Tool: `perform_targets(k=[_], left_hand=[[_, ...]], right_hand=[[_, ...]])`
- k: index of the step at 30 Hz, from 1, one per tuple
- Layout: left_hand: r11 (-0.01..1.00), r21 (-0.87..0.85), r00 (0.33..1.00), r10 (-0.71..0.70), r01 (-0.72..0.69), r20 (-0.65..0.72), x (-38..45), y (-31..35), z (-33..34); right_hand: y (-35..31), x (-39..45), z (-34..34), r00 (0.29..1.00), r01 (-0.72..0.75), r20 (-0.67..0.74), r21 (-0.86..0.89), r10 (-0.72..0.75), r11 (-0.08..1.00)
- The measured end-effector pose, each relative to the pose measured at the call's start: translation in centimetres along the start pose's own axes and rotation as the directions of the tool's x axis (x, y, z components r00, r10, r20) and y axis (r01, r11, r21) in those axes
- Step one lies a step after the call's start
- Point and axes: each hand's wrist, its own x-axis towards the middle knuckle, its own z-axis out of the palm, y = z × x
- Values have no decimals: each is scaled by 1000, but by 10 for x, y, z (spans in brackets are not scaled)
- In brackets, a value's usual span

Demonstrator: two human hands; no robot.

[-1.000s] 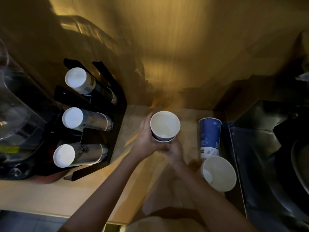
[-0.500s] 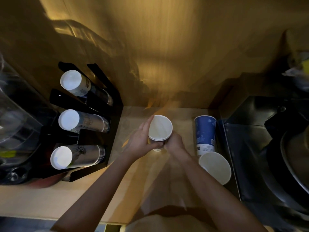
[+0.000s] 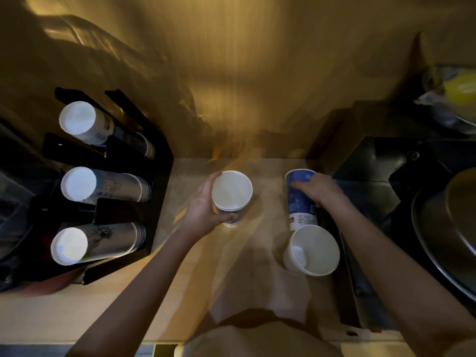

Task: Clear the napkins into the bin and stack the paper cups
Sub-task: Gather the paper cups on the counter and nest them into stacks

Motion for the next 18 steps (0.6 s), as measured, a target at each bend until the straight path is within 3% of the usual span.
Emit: perform_targets(k=[5, 12, 18], left_hand=[[999, -36, 1000, -23, 22, -6, 1, 3, -1], [998, -68, 1000, -17, 17, -3, -1, 2, 0], [995, -94, 999, -28, 26, -19, -2, 1, 2]], right_hand=[[8, 7, 14, 994, -102, 34, 20, 101, 995], [15, 11, 29, 988, -139, 100, 276, 116, 951], [-20, -6, 0, 995, 97, -11, 419, -102, 903]])
